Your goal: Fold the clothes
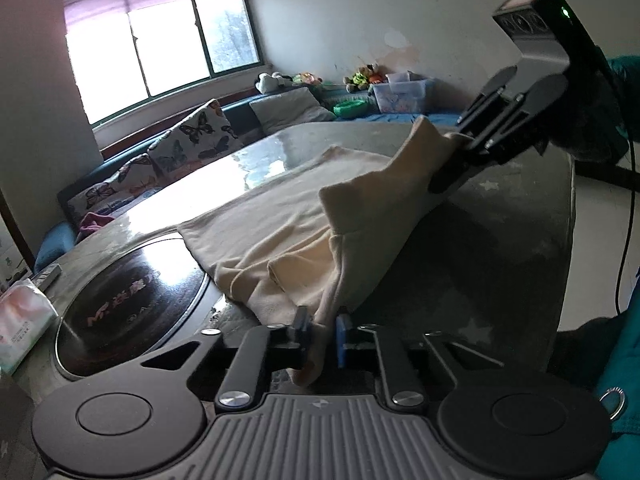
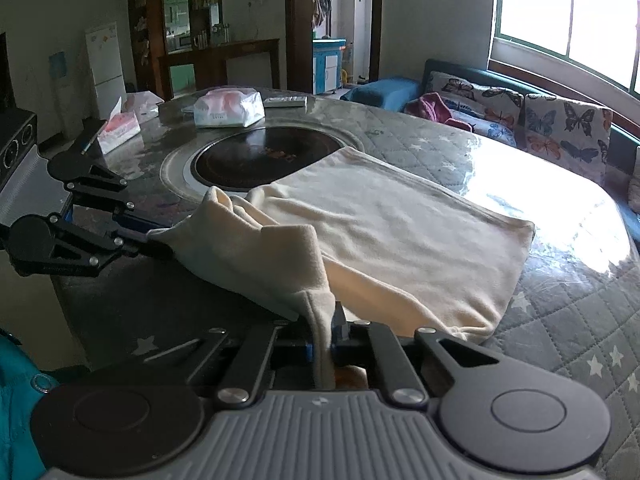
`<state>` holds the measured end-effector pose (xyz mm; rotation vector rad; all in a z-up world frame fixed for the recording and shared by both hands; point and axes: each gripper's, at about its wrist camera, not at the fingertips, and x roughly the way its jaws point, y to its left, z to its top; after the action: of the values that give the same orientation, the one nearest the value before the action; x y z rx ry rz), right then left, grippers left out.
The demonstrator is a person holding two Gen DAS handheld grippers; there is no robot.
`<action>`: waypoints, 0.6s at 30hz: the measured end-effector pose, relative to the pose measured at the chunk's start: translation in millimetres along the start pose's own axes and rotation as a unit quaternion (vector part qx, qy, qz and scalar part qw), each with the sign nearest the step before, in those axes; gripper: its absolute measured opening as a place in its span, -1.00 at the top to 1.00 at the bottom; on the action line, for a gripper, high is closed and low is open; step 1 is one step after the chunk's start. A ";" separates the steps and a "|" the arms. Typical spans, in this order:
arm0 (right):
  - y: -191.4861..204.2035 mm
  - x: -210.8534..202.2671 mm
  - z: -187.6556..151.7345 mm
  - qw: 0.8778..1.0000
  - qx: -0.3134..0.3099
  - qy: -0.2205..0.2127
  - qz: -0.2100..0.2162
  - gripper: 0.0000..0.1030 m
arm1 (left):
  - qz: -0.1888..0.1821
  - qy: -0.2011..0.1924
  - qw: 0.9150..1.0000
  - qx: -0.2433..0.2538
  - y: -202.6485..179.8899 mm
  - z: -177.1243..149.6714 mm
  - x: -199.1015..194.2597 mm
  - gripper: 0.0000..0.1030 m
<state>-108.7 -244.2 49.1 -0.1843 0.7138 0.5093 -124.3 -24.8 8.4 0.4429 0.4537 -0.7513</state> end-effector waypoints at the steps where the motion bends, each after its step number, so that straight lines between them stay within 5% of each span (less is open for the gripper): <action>1: 1.5 -1.2 -0.2 1.000 -0.001 -0.003 -0.001 0.88 | 0.001 -0.005 1.000 -0.002 -0.7 0.9 -2.4 0.77; 18: 40.7 -80.8 -9.3 0.999 -0.026 -0.021 0.036 0.89 | -0.002 -0.077 0.995 -0.066 -14.7 18.5 -85.9 0.79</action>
<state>-186.4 -243.1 96.3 -0.1974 0.6682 0.5995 -186.1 2.5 66.4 0.2582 0.3580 -0.7476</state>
